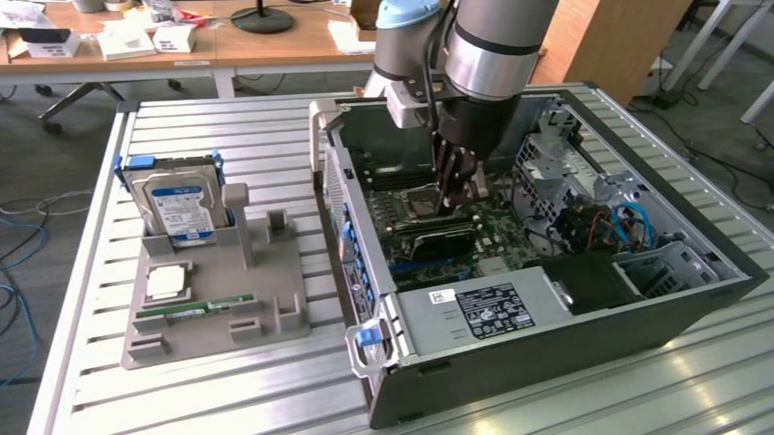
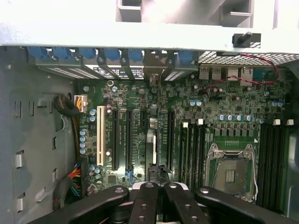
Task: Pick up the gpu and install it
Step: 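Press down on the gpu until it lock into place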
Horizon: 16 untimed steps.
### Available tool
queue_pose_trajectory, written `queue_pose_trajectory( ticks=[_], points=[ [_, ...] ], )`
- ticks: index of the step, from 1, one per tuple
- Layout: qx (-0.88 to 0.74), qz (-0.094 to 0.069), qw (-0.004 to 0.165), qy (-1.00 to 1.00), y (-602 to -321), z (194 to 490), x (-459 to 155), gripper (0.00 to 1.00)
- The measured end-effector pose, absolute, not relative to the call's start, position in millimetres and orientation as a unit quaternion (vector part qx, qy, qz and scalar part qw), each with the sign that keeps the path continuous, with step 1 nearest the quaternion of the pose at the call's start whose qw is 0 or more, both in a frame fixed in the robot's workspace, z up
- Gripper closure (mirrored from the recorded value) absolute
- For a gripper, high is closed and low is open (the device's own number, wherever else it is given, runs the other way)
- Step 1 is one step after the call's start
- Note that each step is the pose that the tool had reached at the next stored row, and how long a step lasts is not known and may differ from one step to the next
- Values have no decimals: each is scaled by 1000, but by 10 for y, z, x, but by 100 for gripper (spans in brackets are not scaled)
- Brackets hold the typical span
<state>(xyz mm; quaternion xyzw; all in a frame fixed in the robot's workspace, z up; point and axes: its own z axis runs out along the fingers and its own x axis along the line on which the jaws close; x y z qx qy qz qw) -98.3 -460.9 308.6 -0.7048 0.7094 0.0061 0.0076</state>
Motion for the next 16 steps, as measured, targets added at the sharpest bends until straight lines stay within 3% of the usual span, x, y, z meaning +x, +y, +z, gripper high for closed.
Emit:
queue_pose_trajectory(
  ticks=[16],
  points=[
    [-705, 6, 8, 709, -4609, 2898, -983, 89]
  ],
)
